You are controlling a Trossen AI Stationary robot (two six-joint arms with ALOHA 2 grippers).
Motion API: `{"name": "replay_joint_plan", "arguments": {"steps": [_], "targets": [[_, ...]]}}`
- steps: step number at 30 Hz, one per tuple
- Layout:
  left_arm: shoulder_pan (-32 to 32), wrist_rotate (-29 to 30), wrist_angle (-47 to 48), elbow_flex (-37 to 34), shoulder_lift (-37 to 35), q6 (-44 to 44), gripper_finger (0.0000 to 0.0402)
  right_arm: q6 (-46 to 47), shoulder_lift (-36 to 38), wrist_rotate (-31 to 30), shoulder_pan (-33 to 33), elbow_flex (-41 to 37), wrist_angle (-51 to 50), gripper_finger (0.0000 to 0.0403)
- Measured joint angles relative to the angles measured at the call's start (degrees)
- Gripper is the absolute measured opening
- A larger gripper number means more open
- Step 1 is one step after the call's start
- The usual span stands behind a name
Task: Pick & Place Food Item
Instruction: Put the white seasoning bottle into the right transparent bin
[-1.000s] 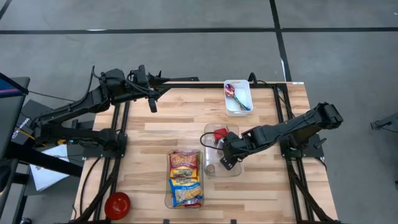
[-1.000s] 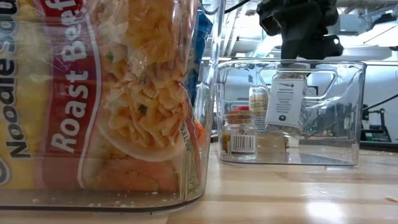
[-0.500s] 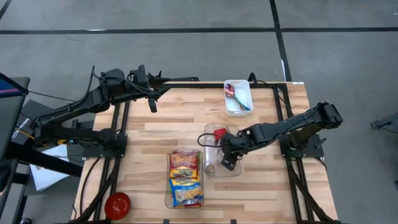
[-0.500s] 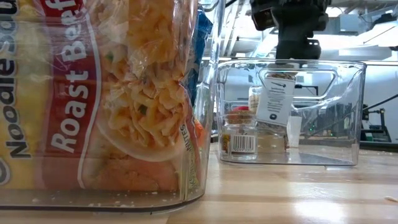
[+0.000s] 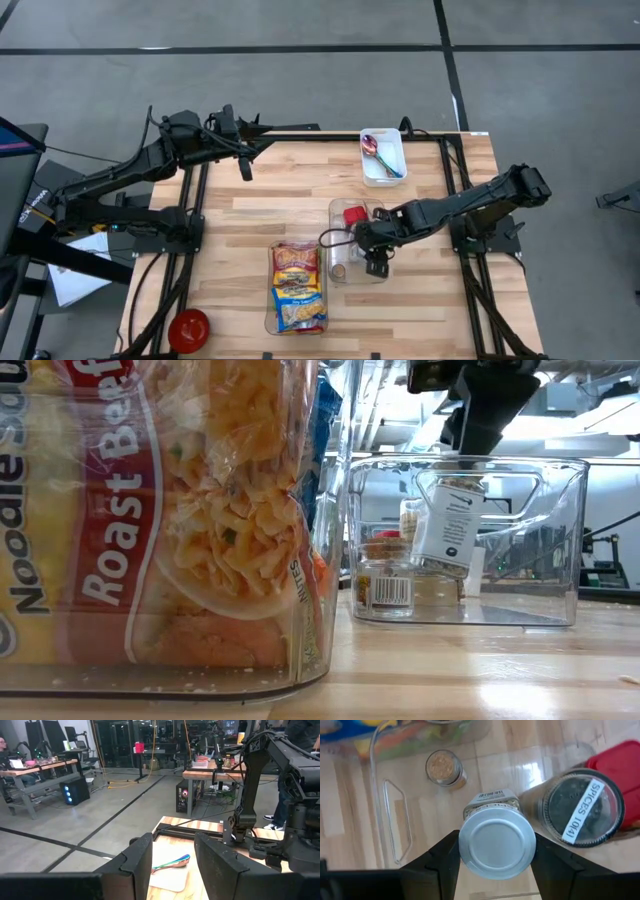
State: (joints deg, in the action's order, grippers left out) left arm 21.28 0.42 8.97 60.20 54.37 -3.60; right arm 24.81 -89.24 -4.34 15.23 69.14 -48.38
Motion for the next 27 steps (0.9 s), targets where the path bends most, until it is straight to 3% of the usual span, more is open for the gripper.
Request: {"name": "replay_joint_plan", "arguments": {"steps": [9, 27], "targets": [[0.0, 0.0, 0.0, 0.0, 0.0, 0.0, 0.014, -5.7, 0.0, 0.3, -0.7, 0.0, 0.8, 0.0191], [0.0, 0.0, 0.0, 0.0, 0.0, 0.0, 0.014, -7.0, -1.1, 3.5, -1.9, 0.0, 0.9, 0.0191]]}}
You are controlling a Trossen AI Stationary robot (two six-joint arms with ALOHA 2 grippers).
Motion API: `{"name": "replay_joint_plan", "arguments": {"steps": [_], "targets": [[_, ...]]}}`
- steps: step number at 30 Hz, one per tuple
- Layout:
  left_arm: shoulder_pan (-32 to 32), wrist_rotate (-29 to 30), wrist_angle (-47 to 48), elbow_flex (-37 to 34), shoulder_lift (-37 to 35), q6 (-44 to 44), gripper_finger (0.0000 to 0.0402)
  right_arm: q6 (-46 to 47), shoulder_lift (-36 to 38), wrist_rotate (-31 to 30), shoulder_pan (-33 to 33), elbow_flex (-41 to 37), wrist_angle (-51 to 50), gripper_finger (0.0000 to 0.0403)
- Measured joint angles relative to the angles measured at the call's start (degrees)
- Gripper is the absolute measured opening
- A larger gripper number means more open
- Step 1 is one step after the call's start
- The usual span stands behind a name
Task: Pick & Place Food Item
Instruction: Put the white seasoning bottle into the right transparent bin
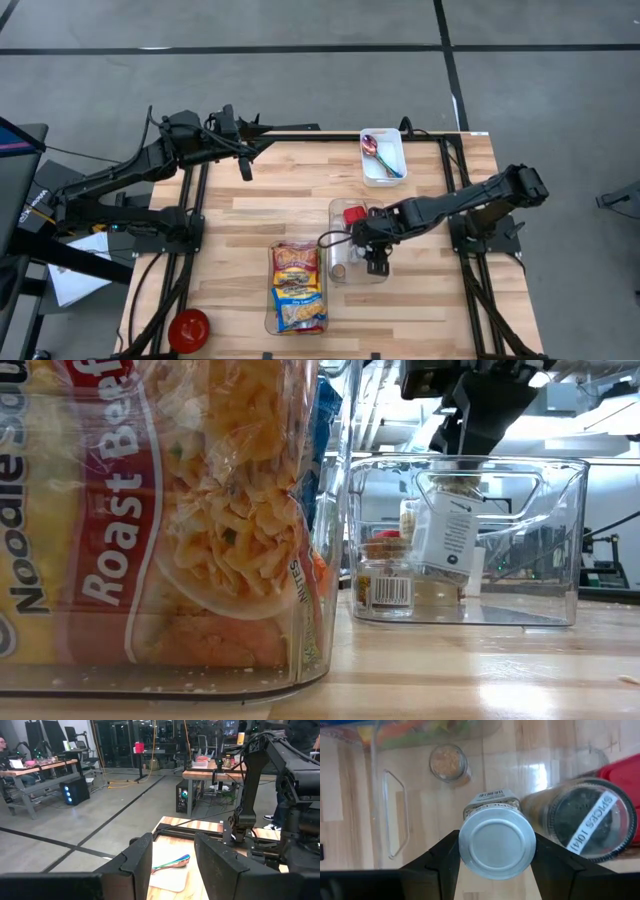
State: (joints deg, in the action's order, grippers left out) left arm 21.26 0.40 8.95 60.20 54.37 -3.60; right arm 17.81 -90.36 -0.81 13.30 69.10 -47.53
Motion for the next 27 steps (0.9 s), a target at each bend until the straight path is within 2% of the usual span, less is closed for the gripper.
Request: {"name": "replay_joint_plan", "arguments": {"steps": [9, 27], "targets": [[0.0, -0.1, 0.0, 0.0, 0.0, -0.1, 0.014, -0.3, -1.2, 1.0, -0.2, -0.1, -3.7, 0.0191], [0.0, 0.1, 0.0, 0.0, 0.1, -0.2, 0.014, -1.1, -2.8, 2.5, -0.7, 0.0, -4.7, 0.0191]]}}
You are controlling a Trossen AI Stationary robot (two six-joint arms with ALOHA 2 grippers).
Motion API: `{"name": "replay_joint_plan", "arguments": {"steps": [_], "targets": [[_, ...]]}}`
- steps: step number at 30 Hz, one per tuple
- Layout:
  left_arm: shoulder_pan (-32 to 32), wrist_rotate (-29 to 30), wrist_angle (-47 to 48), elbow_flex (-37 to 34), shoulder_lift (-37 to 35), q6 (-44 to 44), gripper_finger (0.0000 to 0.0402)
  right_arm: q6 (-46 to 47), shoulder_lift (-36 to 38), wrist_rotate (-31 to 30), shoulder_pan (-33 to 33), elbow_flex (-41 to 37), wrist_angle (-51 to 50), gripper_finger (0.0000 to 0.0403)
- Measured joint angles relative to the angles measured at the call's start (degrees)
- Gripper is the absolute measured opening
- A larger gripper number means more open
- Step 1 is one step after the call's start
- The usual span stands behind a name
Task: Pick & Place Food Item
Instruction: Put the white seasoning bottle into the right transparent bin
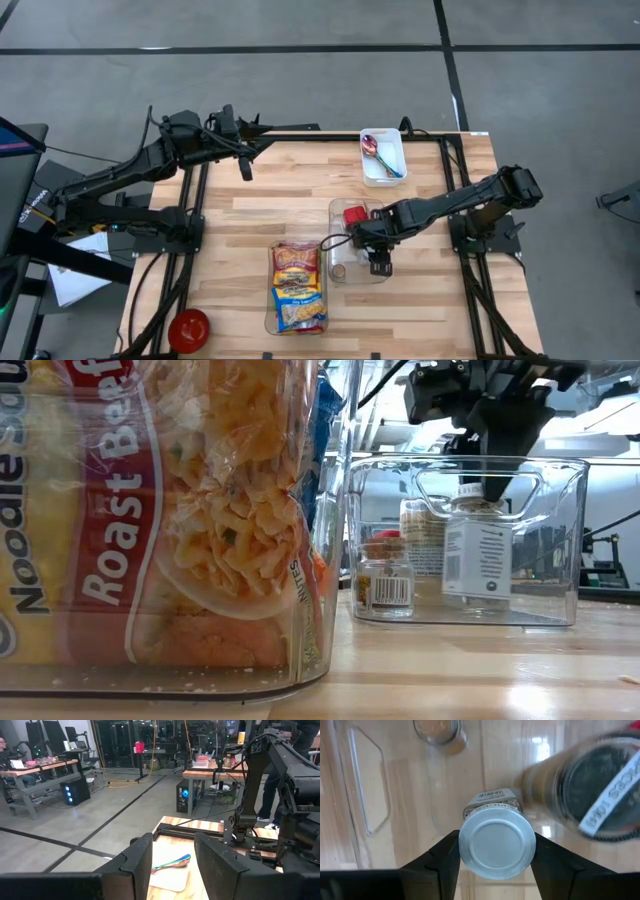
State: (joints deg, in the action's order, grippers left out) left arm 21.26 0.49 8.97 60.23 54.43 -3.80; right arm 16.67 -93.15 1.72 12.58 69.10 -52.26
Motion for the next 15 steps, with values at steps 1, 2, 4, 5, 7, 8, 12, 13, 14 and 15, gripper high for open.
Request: {"name": "replay_joint_plan", "arguments": {"steps": [1, 2, 4, 5, 7, 8, 12, 13, 14, 15], "targets": [[0.0, 0.0, 0.0, 0.0, 0.0, 0.0, 0.014, 0.0, 0.0, 0.0, 0.0, 0.0, -0.6, 0.0191], [0.0, 0.0, 0.0, 0.0, 0.0, 0.0, 0.014, -0.1, 0.1, 0.0, 0.0, 0.0, -0.9, 0.0191], [0.0, 0.0, 0.0, 0.0, 0.0, 0.0, 0.014, -0.2, 0.1, 0.0, 0.0, 0.0, -1.1, 0.0191], [0.0, 0.0, 0.0, 0.0, 0.0, 0.0, 0.014, -0.2, 0.1, 0.0, 0.0, 0.0, -1.2, 0.0191], [0.0, 0.0, 0.0, 0.0, 0.0, 0.0, 0.014, -0.2, 0.1, 0.0, 0.0, 0.0, -1.3, 0.0191], [0.0, 0.0, 0.0, 0.0, 0.0, 0.0, 0.014, -0.2, 0.1, 0.0, 0.0, 0.0, -1.3, 0.0191], [0.0, 0.0, 0.0, 0.0, 0.0, 0.0, 0.014, -0.8, 0.1, 0.0, 0.0, 0.0, -1.3, 0.0191], [0.0, 0.0, 0.0, 0.0, 0.0, 0.0, 0.014, -0.9, 0.1, 0.0, -0.1, 0.0, -1.3, 0.0191], [0.0, 0.0, 0.0, 0.0, 0.0, 0.0, 0.014, -1.1, 0.1, 0.0, -0.3, 0.0, -1.3, 0.0191], [0.0, 0.0, 0.0, 0.0, 0.0, 0.0, 0.014, -1.2, 0.1, 0.0, -0.3, 0.0, -1.3, 0.0191]]}}
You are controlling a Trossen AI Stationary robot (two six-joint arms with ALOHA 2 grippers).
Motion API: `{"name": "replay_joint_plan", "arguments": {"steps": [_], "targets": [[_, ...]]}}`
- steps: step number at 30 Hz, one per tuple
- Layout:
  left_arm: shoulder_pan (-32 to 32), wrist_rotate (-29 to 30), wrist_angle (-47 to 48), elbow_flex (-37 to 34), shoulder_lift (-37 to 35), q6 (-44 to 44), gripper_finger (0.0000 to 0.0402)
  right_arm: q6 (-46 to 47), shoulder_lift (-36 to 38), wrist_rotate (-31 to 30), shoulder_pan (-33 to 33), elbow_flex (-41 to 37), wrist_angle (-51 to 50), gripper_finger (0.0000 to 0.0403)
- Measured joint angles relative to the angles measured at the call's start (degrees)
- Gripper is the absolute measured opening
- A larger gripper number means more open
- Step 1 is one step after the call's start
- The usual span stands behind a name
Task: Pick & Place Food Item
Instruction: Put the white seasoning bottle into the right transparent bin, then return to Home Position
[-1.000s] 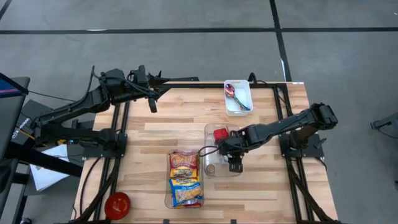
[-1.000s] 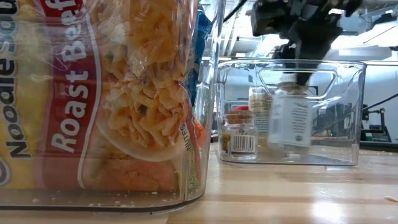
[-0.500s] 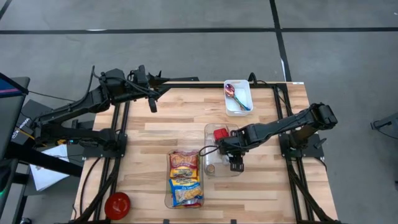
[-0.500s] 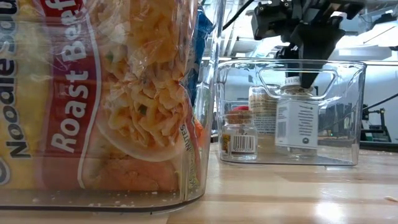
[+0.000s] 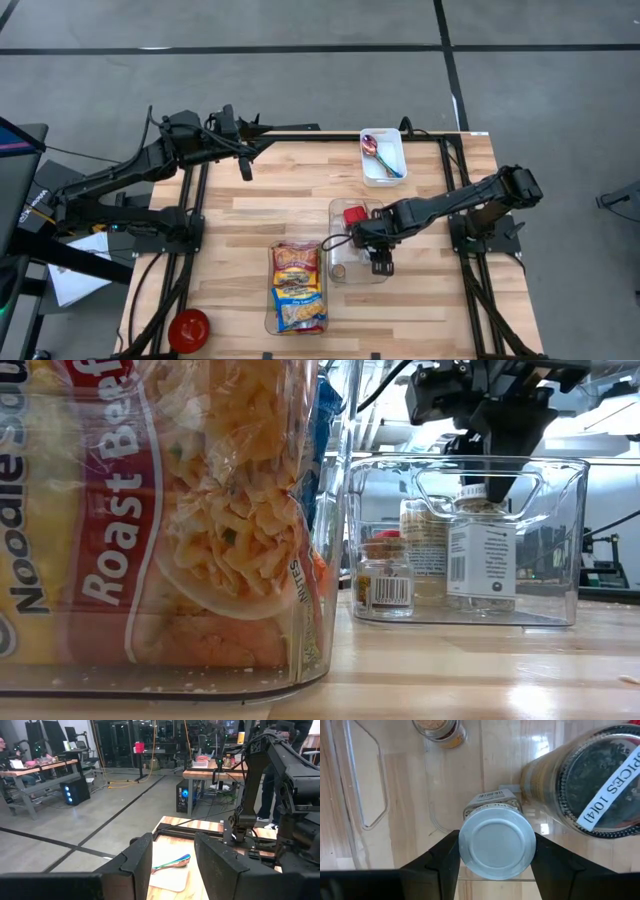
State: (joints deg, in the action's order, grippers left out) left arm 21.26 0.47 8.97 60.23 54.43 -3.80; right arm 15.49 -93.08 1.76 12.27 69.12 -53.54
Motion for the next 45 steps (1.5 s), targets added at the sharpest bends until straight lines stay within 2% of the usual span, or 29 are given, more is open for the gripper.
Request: {"name": "replay_joint_plan", "arguments": {"steps": [8, 14, 17, 33, 42, 45], "targets": [[0.0, 0.0, 0.0, 0.0, 0.0, 0.0, 0.014, 0.1, 0.0, 0.0, -0.4, 0.0, 0.0, 0.0192], [0.0, 0.0, 0.0, 0.0, 0.0, 0.0, 0.014, 1.1, -0.1, -0.3, -0.4, -0.1, -0.1, 0.0277], [0.0, 0.0, 0.0, 0.0, 0.0, 0.0, 0.014, 1.7, -0.1, -0.3, -0.4, -0.1, -0.1, 0.0298], [0.0, -0.1, 0.0, 0.0, 0.1, 0.0, 0.014, 4.3, 0.5, -0.3, -1.2, -0.1, 0.9, 0.0305], [0.0, -0.3, 0.0, 0.0, 0.1, 0.0, 0.014, 8.0, 5.8, -0.3, -1.6, -0.1, 1.5, 0.0305], [0.0, -0.2, 0.0, 0.0, 0.1, 0.0, 0.014, 9.4, 8.6, -2.0, -1.6, -0.1, 1.9, 0.0305]]}}
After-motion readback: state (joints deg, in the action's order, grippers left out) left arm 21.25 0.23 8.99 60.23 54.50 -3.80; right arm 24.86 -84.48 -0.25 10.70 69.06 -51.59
